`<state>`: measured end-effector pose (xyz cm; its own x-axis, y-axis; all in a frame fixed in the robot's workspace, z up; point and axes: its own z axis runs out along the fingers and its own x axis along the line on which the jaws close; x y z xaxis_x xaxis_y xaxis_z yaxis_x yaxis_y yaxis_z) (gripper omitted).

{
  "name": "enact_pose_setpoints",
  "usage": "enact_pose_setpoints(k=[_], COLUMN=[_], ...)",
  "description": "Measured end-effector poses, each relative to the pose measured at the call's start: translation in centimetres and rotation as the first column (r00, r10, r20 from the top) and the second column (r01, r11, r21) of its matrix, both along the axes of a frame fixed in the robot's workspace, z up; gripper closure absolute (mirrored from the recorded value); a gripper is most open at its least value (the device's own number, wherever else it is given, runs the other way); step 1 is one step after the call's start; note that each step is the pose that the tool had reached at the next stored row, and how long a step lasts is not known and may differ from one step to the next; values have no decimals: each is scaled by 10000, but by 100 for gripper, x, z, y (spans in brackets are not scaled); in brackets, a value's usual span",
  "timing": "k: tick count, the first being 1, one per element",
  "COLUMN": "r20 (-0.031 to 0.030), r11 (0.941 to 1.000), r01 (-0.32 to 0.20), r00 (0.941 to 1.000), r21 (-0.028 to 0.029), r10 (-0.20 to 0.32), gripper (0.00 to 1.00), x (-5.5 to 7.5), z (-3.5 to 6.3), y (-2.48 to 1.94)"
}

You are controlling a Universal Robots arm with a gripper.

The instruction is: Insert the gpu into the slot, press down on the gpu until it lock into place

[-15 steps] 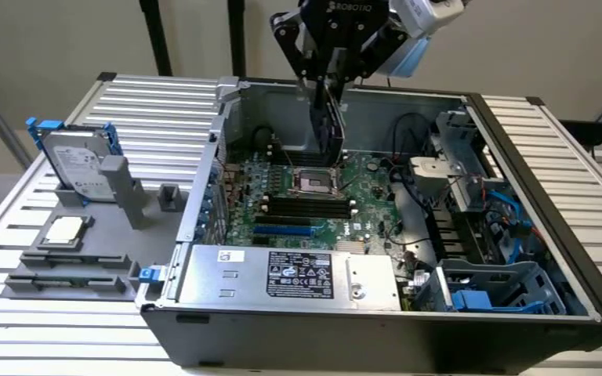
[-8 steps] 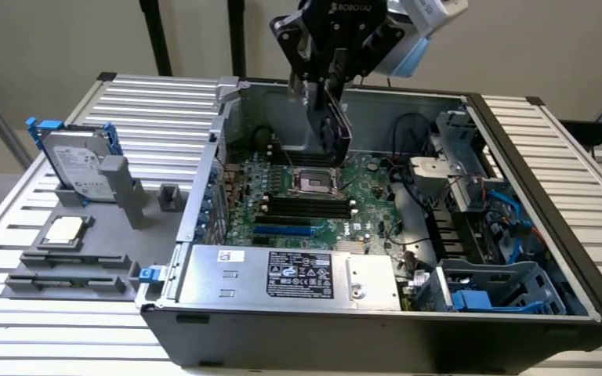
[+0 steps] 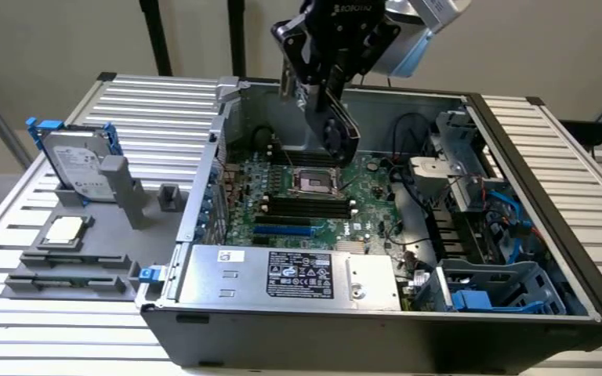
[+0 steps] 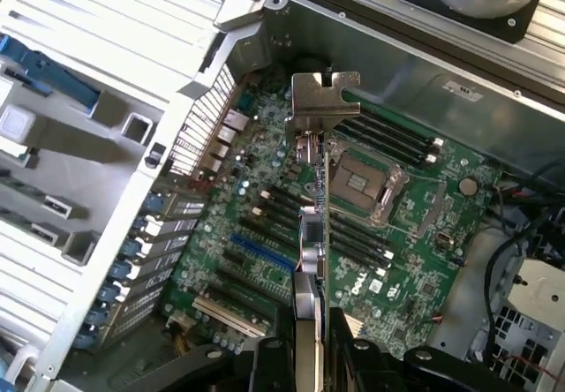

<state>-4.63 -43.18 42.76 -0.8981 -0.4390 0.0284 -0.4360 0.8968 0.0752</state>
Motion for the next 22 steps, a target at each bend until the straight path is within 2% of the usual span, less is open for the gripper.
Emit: enact_pose_setpoints(k=[3,6,9,11,14,17,22], r20=[90,227,352,436,525,572,618], r11=[9985,9941,9868,9800,9678,9529,9214], r01=[-539,-1087,-1619,-1989,-2516,-3031,-3885], r00=[9985,9938,9862,9790,9664,9512,9195], r21=[-4,-14,-32,-47,-66,-80,-98], r10=[539,1087,1619,1990,2516,3031,3883], gripper=[74,74,74,74,74,74,74], x=[0,0,0,0,0,0,0], z=[-2,-6,-8,-9,-14,-18,-28], y=[0,0,0,0,0,0,0])
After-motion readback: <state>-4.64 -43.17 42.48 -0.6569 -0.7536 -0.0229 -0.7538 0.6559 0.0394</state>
